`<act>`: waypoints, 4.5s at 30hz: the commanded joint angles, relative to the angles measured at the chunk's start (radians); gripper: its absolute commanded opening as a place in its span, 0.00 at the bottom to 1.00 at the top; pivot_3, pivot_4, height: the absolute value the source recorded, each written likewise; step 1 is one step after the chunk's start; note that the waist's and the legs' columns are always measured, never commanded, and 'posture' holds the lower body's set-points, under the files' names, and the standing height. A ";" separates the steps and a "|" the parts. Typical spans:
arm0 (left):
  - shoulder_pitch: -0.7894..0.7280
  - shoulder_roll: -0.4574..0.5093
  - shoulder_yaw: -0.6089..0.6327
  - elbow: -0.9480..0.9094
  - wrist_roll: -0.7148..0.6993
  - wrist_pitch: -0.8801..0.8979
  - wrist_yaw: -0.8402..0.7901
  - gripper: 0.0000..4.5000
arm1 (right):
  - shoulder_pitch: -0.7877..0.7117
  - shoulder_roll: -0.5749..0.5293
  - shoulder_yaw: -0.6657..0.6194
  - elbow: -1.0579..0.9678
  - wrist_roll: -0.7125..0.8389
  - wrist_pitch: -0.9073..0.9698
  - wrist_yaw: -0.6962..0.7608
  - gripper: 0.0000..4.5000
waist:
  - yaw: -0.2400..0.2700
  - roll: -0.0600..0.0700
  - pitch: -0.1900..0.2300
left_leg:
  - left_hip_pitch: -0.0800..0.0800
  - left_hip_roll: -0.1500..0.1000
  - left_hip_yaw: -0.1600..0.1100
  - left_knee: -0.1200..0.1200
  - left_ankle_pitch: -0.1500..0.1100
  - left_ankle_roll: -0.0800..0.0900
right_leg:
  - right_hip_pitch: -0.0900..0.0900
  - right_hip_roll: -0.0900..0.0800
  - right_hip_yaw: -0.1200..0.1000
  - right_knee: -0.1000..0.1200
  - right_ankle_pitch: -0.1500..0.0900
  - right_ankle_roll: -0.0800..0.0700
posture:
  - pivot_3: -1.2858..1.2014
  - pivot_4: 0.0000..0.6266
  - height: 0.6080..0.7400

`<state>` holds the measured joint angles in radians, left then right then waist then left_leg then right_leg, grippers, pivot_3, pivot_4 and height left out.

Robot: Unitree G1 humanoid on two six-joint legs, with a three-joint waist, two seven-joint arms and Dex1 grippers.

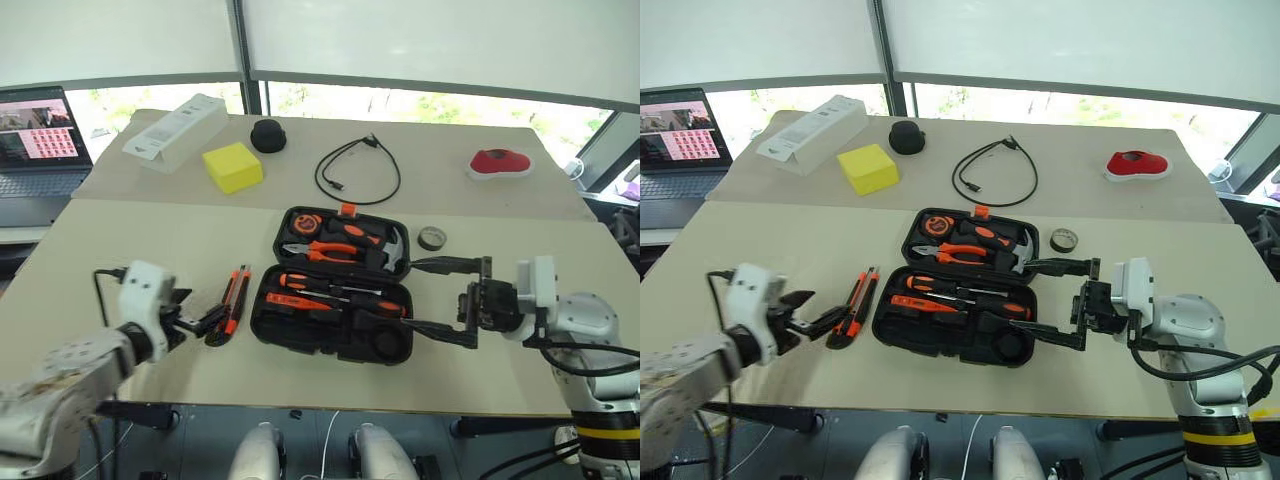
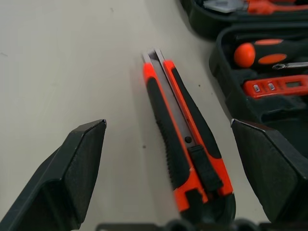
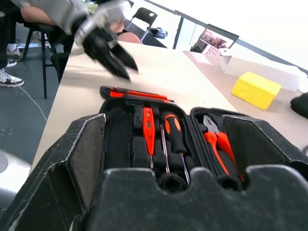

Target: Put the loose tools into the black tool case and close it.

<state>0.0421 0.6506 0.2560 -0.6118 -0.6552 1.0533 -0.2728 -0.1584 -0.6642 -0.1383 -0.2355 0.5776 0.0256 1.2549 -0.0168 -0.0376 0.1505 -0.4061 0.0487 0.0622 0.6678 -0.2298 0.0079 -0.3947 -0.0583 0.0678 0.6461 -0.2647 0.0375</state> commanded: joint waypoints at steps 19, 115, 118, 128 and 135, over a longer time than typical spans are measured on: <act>-0.061 -0.047 -0.095 0.193 0.182 -0.273 -0.138 0.39 | 0.003 -0.002 -0.016 -0.043 0.022 0.012 -0.054 1.00 | 0.014 0.000 0.000 | 0.001 -0.001 0.001 0.000 0.000 0.000 | 0.002 -0.001 0.000 0.000 0.000 0.000 | 0.52 0.24 1.00; -0.498 -0.057 -0.574 0.791 0.508 -0.924 -1.068 0.01 | 0.398 -0.094 -0.299 -0.284 0.081 0.201 -0.157 1.00 | 0.034 0.005 -0.004 | 0.001 -0.001 0.004 0.010 0.001 0.001 | 0.007 0.002 -0.001 0.001 0.000 0.002 | 0.52 0.24 1.00; -0.492 -0.055 -0.567 0.749 0.475 -0.889 -1.092 0.01 | 0.392 -0.094 -0.295 -0.281 0.081 0.202 -0.157 1.00 | 0.036 0.008 -0.006 | 0.001 -0.003 0.005 0.011 0.002 0.003 | 0.008 0.000 -0.001 0.001 0.001 0.003 | 0.52 0.24 1.00; -0.529 -0.133 -0.513 0.695 0.415 -0.880 -1.030 0.01 | 0.385 -0.092 -0.285 -0.275 0.083 0.203 -0.159 1.00 | 0.028 0.008 -0.007 | -0.003 -0.003 0.004 0.010 0.002 0.003 | 0.005 0.001 -0.001 0.000 0.001 0.003 | 0.52 0.24 1.00; -0.541 -0.117 -0.593 0.735 0.524 -0.895 -1.016 0.01 | 0.385 -0.089 -0.279 -0.273 0.079 0.199 -0.165 1.00 | 0.025 0.008 -0.007 | -0.003 -0.003 0.004 0.010 0.002 0.003 | 0.005 0.001 -0.001 0.000 0.000 0.003 | 0.52 0.24 1.00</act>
<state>-0.4934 0.5199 -0.3087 0.1245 -0.1596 0.1643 -1.2814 0.2371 -0.7588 -0.4062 -0.4987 0.6501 0.2480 1.0971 0.0080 -0.0296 0.1437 -0.4087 0.0461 0.0660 0.6777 -0.2277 0.0112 -0.3897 -0.0569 0.0673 0.6461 -0.2643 0.0409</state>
